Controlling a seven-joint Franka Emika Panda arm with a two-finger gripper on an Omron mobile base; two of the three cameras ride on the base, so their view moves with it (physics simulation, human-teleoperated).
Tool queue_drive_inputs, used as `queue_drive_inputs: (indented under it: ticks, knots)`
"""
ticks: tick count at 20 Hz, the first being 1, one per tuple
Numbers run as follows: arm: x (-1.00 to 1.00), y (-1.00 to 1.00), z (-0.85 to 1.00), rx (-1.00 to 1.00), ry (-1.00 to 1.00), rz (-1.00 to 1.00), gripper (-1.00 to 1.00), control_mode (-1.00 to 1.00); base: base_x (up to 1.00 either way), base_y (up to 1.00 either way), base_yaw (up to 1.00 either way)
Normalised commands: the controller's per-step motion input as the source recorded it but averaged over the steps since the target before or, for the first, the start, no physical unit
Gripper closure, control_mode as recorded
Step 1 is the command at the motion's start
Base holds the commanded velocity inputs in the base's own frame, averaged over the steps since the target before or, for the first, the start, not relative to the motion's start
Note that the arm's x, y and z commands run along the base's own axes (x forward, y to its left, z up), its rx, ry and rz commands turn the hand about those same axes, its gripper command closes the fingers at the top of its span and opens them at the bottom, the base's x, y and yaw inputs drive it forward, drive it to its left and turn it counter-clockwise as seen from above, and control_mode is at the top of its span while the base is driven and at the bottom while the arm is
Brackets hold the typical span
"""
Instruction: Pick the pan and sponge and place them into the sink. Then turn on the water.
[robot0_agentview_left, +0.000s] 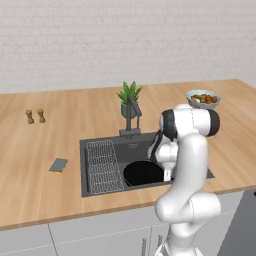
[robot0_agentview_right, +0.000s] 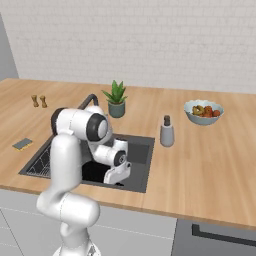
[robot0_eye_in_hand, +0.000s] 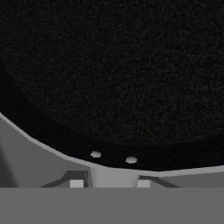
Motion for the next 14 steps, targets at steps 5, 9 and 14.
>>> queue_drive_inputs:
  ticks: [5, 9, 14]
  knots:
    - [-0.08, 0.0, 0.77, 0.02, -0.07, 0.0, -1.0, -1.0, 0.0, 0.0, 0.0]
    - [-0.05, 0.0, 0.99, 0.0, -0.01, 0.0, -1.0, -1.0, 0.0, 0.0, 0.0]
    - [-0.13, 0.0, 1.0, 0.0, -0.06, 0.0, -1.0, -1.0, 0.0, 0.0, 0.0]
